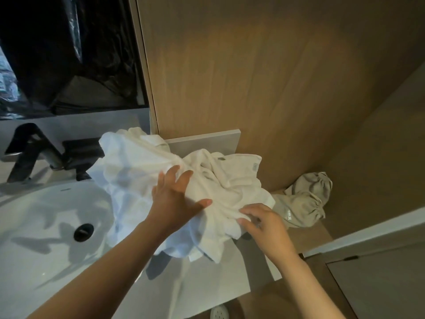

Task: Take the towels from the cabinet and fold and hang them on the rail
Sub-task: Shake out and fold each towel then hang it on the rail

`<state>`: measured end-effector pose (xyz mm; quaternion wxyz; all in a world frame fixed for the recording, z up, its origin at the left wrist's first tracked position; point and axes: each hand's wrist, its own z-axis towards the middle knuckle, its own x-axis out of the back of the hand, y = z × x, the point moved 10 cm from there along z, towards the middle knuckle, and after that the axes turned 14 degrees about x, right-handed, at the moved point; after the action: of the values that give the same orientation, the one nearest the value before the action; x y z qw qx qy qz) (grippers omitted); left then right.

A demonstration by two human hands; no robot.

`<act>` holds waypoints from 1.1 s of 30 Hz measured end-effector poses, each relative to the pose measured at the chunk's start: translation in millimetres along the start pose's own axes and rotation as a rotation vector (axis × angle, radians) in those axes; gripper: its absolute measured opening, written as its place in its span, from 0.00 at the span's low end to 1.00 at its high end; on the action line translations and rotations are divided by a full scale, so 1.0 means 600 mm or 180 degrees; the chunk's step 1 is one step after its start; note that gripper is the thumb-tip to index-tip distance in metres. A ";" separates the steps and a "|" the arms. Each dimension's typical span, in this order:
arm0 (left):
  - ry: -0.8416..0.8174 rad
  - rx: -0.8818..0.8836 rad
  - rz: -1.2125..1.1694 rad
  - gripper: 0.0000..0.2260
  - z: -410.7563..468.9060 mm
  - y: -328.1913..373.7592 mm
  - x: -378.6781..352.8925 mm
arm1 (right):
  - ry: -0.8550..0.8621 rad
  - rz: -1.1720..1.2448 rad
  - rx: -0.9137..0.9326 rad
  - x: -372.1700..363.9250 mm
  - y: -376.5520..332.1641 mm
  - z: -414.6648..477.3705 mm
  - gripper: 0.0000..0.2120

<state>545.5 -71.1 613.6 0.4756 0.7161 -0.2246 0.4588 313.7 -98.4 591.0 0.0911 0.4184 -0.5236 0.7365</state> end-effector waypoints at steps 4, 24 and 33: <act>0.0039 -0.0018 -0.0070 0.41 -0.004 -0.001 0.004 | 0.0112 0.0005 0.0080 0.007 -0.002 0.007 0.07; 0.0304 0.0067 -0.0393 0.42 -0.034 -0.044 0.046 | 0.1058 0.0989 0.0545 0.113 -0.144 0.092 0.15; 0.1009 -0.0814 -0.0555 0.27 -0.061 0.010 0.145 | 0.0897 0.1068 0.0745 0.123 -0.185 0.119 0.14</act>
<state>566.3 -31.5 696.8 0.6298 0.5856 -0.1406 0.4906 367.6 -132.9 727.9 -0.0094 0.2265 -0.4791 0.8480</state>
